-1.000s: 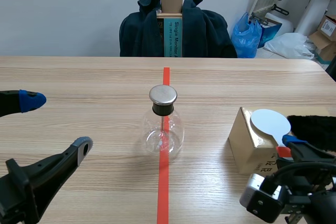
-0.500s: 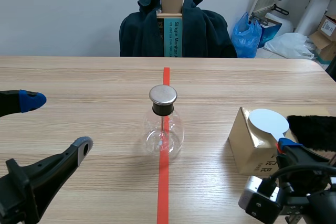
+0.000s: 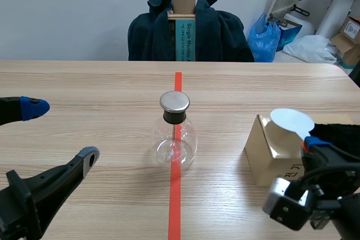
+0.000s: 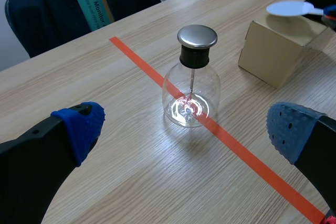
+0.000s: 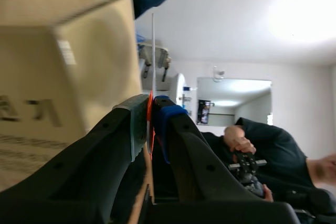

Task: Do the electroscope experiment.
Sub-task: 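Pick up the white charging plate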

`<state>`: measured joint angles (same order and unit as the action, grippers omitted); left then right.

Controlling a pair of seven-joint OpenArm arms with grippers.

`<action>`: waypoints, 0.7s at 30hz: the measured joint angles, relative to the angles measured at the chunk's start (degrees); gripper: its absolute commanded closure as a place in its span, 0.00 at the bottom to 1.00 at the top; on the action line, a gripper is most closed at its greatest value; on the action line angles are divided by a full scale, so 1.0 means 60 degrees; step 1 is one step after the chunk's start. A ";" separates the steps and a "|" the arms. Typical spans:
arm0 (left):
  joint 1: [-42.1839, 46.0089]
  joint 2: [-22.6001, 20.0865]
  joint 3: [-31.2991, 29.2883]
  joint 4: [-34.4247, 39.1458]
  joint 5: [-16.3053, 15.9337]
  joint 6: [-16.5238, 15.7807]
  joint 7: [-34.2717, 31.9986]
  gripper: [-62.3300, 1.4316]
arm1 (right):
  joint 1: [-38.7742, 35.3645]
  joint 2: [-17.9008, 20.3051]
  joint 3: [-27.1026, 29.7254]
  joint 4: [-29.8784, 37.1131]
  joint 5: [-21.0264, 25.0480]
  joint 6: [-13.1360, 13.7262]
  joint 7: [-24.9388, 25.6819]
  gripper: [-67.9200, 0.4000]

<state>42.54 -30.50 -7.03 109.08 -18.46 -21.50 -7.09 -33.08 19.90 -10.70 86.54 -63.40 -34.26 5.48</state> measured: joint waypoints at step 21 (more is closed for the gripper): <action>0.0000 0.0000 0.0000 0.0000 0.0000 -0.0004 0.0000 0.00 | 0.0120 0.0018 0.3042 0.5166 0.0758 -0.0186 -0.0062 0.98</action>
<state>42.54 -30.50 -7.03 109.08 -18.46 -21.52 -7.09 -32.36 20.01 7.55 117.54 -58.85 -35.38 5.10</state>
